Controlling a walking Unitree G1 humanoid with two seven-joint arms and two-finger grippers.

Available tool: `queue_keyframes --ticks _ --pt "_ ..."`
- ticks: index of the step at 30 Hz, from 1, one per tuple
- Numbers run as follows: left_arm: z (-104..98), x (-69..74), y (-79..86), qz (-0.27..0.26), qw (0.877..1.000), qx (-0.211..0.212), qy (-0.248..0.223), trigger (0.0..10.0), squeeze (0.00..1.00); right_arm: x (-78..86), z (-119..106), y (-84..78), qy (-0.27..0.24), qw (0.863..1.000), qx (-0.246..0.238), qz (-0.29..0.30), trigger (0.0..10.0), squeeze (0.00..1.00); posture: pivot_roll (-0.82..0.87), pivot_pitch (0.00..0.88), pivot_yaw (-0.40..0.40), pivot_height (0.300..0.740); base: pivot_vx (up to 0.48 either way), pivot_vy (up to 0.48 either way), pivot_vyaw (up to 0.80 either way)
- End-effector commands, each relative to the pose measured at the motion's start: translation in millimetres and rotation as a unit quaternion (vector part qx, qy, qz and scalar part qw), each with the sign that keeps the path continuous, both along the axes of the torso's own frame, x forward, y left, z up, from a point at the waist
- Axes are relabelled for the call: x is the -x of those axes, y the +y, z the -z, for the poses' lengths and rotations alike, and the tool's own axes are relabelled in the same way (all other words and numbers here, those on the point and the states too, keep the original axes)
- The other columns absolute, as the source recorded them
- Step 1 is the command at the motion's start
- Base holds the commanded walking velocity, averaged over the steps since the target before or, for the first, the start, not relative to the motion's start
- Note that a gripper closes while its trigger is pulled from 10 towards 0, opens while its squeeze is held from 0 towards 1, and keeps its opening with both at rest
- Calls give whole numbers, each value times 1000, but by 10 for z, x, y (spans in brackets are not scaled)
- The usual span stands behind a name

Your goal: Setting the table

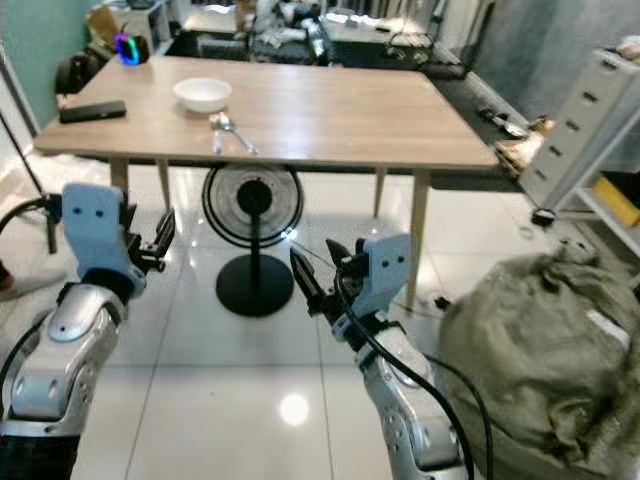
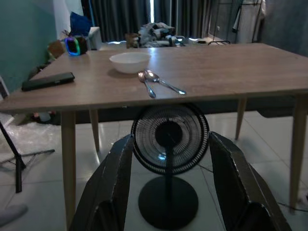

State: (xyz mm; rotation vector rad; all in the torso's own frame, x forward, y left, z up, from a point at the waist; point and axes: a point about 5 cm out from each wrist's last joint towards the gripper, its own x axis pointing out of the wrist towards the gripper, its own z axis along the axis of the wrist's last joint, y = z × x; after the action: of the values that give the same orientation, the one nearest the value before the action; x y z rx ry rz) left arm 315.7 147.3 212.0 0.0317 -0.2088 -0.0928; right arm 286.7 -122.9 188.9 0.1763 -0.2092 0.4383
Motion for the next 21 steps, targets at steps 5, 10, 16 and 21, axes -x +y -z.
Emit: queue_keyframes --ticks 5,10,16,21 --pt "22 -3 -31 4 1000 -4 6 10000 0 -18 43 -70 12 1000 -4 20 10000 0 -32 0 30 740 480 0 0" --pt "19 -5 -32 5 1000 -3 5 10000 0 -32 41 -86 12 999 -6 30 10000 0 -31 0 32 740 480 0 0" --pt "17 -5 -36 6 1000 -3 5 10000 0 -39 35 -102 11 999 -9 37 10000 0 -28 0 33 740 480 0 0" --pt "18 -1 -38 6 1000 -4 6 10000 0 -45 33 -114 10 999 -8 41 10000 0 -27 0 33 740 480 0 0"
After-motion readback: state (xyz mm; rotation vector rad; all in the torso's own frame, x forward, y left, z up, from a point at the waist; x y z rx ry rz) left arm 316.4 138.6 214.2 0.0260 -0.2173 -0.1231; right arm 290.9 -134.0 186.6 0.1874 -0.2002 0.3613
